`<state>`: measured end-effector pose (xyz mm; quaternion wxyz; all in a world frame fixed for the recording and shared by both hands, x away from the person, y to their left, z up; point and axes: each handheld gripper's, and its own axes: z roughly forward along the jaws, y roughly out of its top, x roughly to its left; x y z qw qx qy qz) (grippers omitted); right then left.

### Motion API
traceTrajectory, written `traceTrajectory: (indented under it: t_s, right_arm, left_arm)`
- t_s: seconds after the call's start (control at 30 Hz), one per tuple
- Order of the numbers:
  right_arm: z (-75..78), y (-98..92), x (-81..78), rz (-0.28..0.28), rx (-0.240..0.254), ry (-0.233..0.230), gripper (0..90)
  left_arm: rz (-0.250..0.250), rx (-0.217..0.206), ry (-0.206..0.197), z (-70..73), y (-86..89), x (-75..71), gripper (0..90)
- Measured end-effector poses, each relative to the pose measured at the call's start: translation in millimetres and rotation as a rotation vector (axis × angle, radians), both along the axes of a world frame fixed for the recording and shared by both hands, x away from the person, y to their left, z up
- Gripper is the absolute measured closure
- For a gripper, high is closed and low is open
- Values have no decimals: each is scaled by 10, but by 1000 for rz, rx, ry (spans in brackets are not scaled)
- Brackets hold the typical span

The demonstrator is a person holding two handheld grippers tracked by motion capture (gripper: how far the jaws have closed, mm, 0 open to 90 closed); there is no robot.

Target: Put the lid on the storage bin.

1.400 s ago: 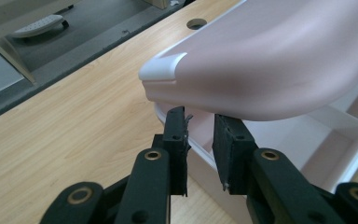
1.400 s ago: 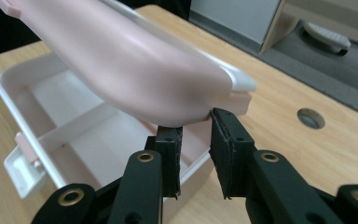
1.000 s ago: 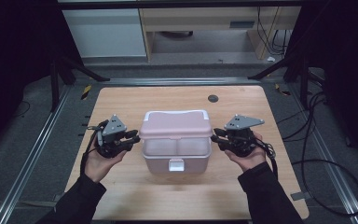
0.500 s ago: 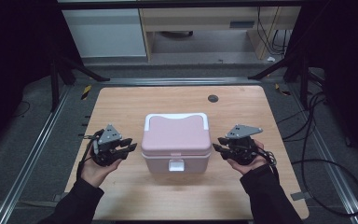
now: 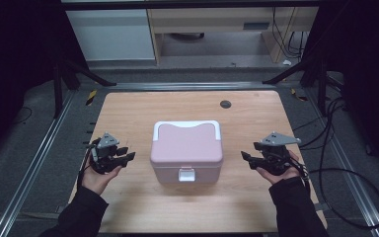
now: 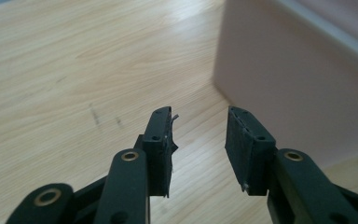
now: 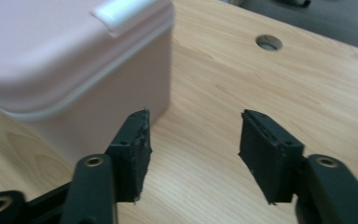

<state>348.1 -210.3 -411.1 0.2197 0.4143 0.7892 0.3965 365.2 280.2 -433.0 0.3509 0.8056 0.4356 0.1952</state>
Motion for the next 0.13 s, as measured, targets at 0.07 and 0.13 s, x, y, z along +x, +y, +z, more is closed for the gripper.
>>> traceTrajectory:
  t_s: [0.07,0.13]
  right_arm:
    - [-45,-78,7,-25,-3,6,371]
    - [-81,-147,17,-49,1,14,323]
  left_arm:
    - [19,12,18,-65,45,36,591]
    - [42,40,28,-138,88,68,567]
